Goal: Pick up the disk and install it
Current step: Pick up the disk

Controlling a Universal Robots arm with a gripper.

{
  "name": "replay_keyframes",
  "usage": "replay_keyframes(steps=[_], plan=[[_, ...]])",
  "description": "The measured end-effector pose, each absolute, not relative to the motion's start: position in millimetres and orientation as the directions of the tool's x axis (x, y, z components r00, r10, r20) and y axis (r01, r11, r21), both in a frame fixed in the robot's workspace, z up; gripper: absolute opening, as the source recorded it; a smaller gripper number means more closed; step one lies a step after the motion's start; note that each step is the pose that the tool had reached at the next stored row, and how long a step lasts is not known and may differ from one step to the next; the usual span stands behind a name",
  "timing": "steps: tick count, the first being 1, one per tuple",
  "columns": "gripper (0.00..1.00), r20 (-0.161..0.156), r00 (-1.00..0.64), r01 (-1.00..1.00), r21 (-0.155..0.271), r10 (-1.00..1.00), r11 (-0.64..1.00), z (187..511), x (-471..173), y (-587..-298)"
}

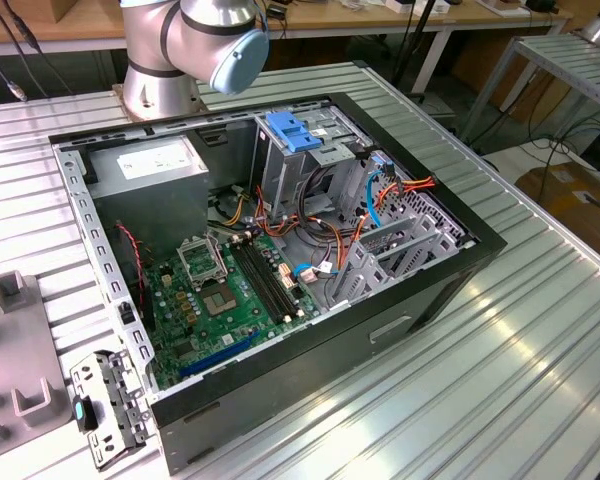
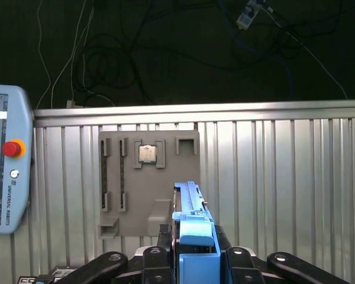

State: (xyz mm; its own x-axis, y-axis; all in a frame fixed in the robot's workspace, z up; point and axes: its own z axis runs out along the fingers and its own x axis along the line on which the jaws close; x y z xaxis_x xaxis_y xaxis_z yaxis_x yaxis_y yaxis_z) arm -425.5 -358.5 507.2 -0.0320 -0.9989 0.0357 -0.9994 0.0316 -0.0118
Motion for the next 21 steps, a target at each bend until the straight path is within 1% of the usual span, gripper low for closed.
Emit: replay_keyframes(steps=[12, 16, 17, 20, 21], plan=[[0.37, 0.036, -0.032, -0.999, -0.012, -0.999, 0.032, 506.9, -407.6, -360.2], [0.37, 0.034, -0.032, -0.999, -0.011, -0.999, 0.032, 506.9, -407.0, -367.0], [0.37, 0.033, -0.032, -0.999, -0.011, -0.999, 0.032, 506.9, -407.0, -367.2], [0.37, 0.013, -0.032, -0.999, -0.011, -0.999, 0.032, 506.9, -407.0, -367.3], [0.37, 0.012, -0.032, -0.999, -0.011, -0.999, 0.032, 506.9, -407.0, -367.3]])
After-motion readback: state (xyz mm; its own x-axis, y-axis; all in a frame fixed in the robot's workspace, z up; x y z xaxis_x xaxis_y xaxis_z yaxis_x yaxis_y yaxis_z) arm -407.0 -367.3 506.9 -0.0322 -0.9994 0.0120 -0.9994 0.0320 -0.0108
